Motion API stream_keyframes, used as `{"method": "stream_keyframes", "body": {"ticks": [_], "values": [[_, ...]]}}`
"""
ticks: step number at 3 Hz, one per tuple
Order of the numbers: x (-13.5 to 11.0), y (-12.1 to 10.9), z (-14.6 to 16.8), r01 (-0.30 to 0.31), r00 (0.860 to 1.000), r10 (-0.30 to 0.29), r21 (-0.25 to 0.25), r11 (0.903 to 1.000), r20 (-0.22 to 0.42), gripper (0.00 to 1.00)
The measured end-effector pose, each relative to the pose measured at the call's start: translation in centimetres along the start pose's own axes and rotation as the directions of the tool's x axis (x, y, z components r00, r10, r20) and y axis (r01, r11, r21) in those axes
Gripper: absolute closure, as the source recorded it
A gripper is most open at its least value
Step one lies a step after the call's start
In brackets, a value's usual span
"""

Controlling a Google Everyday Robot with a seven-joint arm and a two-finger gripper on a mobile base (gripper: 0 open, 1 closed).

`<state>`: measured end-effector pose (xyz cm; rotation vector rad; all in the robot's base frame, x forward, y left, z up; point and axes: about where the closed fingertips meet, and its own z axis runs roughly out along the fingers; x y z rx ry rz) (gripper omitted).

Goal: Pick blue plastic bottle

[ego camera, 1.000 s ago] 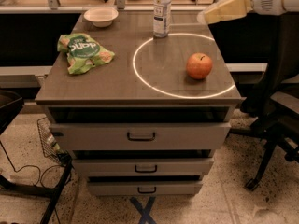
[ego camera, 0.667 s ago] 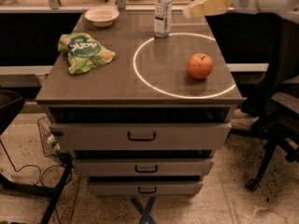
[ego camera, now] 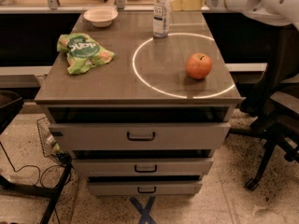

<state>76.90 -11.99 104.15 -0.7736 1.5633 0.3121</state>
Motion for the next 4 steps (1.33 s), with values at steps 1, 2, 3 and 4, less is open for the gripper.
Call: {"method": "stream_keyframes", "body": {"ticks": [1,2,3,4], "values": [[1.3,0.2,3.3,-0.033,0.999,0.033,0.0,0.9994,-0.004,0.0],[2.4,0.8,6.3,-0.052,0.999,0.052,0.002,0.9986,-0.006,0.0],[3.1,1.2,8.8,-0.071,0.997,0.071,0.006,0.9975,0.013,0.0],[3.5,1.5,10.9,-0.086,0.995,0.085,0.012,0.9963,0.042,0.0]]}}
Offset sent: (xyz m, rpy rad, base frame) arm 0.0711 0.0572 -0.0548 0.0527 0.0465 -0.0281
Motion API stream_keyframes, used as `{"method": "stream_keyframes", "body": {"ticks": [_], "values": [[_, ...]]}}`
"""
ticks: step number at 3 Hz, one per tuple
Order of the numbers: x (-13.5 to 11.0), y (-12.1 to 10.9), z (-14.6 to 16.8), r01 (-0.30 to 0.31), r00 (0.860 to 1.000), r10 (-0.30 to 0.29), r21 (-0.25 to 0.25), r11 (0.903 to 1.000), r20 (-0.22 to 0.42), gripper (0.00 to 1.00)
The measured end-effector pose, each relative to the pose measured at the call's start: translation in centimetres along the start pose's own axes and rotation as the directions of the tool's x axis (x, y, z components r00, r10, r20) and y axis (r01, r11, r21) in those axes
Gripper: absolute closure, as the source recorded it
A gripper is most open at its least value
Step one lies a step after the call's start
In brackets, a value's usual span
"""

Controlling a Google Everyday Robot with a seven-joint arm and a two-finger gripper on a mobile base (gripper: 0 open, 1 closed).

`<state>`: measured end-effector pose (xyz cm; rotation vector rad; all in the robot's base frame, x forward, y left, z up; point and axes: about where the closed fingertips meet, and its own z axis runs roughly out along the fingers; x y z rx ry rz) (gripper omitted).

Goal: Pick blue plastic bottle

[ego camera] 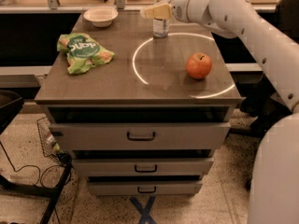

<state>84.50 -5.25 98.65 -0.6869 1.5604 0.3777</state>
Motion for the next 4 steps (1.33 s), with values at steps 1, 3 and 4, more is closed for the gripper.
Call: {"method": "stream_keyframes", "body": {"ticks": [1,3,4], "values": [[0.8,-0.5,1.5,-0.011,1.0,0.011,0.008,0.9999,0.021,0.0],[2.0,-2.6,4.5,-0.035,0.998,0.035,0.001,0.9994,0.045,0.0],[1.9,-3.6,5.2,-0.043,0.998,0.042,0.008,0.9991,0.056,0.0]]}}
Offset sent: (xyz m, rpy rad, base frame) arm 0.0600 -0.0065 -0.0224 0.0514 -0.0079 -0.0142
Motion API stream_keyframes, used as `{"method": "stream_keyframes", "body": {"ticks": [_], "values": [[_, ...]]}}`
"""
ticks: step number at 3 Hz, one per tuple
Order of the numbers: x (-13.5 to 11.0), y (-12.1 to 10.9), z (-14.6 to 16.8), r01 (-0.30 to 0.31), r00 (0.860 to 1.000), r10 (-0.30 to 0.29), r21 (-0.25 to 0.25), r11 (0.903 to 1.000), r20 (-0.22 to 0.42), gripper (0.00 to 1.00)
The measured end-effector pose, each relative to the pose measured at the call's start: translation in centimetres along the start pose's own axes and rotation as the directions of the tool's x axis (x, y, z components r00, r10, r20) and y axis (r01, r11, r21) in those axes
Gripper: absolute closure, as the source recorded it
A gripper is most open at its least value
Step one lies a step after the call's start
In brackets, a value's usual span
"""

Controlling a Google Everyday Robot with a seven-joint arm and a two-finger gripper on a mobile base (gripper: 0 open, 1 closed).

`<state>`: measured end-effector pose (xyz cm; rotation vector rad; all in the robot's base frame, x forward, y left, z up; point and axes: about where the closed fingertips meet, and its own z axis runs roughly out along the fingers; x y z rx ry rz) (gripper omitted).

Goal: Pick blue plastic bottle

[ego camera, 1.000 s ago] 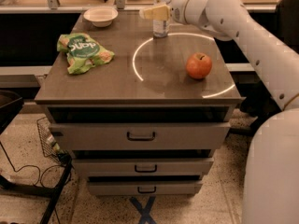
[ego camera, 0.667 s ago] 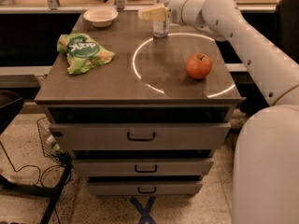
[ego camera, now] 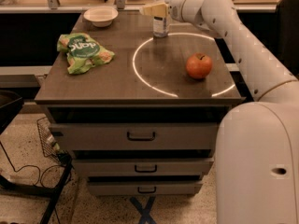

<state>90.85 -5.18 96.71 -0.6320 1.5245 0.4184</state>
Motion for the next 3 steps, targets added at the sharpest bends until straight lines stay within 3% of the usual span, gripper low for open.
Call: {"method": "stream_keyframes", "body": {"ticks": [3], "values": [[2.2,-1.7,0.9,-0.058,0.998,0.057,0.042,0.9974,0.004,0.0]]}}
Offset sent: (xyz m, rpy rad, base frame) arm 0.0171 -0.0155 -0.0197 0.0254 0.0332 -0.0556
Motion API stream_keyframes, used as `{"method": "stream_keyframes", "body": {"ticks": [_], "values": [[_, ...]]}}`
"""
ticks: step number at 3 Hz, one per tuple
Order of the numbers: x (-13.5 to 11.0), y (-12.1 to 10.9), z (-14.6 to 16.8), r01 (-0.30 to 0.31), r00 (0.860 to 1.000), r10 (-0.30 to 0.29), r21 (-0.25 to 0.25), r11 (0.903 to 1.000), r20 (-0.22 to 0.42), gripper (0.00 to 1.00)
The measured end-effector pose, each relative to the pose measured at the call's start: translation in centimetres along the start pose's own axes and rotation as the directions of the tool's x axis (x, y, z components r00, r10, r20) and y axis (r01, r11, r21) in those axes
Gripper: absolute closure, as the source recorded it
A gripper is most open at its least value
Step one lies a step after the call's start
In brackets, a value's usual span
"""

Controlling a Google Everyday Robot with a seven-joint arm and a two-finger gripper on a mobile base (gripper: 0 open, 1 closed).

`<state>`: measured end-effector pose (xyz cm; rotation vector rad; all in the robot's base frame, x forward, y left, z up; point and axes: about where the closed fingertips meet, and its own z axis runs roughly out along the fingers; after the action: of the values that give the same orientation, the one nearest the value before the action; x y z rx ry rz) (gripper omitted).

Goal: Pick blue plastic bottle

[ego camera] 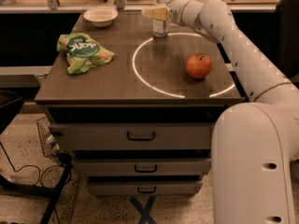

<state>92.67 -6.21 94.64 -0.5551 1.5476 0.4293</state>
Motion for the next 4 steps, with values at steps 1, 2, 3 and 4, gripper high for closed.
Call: {"method": "stream_keyframes", "body": {"ticks": [1,2,3,4], "values": [[0.1,-0.1,0.5,-0.007,1.0,0.007,0.001,1.0,0.024,0.07],[-1.1,0.3,0.8,0.019,0.998,-0.019,-0.005,0.9998,0.056,0.22],[-2.1,0.8,1.0,0.048,0.996,-0.047,-0.013,0.9988,0.079,0.46],[-2.0,1.0,1.2,0.047,0.996,-0.046,-0.016,0.9987,0.079,0.69]]}}
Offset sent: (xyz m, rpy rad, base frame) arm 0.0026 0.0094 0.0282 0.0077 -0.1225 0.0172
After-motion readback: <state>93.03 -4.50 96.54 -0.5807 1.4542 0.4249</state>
